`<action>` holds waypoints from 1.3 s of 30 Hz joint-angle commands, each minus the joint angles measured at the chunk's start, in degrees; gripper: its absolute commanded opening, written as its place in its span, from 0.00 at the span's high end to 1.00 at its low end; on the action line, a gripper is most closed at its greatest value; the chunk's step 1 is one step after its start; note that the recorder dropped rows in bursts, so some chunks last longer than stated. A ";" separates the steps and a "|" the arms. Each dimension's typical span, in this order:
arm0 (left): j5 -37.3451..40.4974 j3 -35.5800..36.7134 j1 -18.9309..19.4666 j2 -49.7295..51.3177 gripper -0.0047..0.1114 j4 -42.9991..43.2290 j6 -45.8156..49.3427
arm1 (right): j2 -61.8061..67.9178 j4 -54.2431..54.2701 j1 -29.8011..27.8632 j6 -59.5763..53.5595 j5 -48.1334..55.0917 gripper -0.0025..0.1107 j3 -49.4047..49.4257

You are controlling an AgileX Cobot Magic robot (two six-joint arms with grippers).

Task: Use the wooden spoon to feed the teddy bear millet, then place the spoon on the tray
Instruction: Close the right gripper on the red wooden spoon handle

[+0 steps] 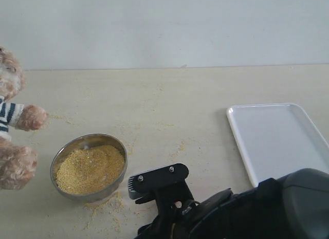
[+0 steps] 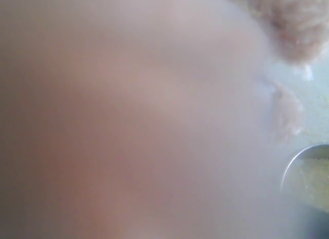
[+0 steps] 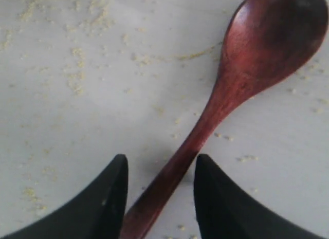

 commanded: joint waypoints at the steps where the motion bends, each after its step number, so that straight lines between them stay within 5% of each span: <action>1: -0.20 -0.43 0.08 0.26 0.92 -1.22 0.21 | -0.15 2.40 0.05 -0.41 -1.03 0.61 -0.17; 27: -0.10 -0.43 -0.13 0.26 0.92 -1.20 0.21 | -0.05 4.58 0.05 -2.55 6.21 0.61 -0.17; 32: -0.10 -0.43 -0.13 0.26 0.92 -1.20 0.21 | -0.05 4.78 0.05 -2.55 6.21 0.77 -0.17; 39: -0.10 -0.43 -0.13 0.26 0.92 -1.65 0.21 | -0.05 4.78 0.05 -2.55 6.08 0.78 -0.17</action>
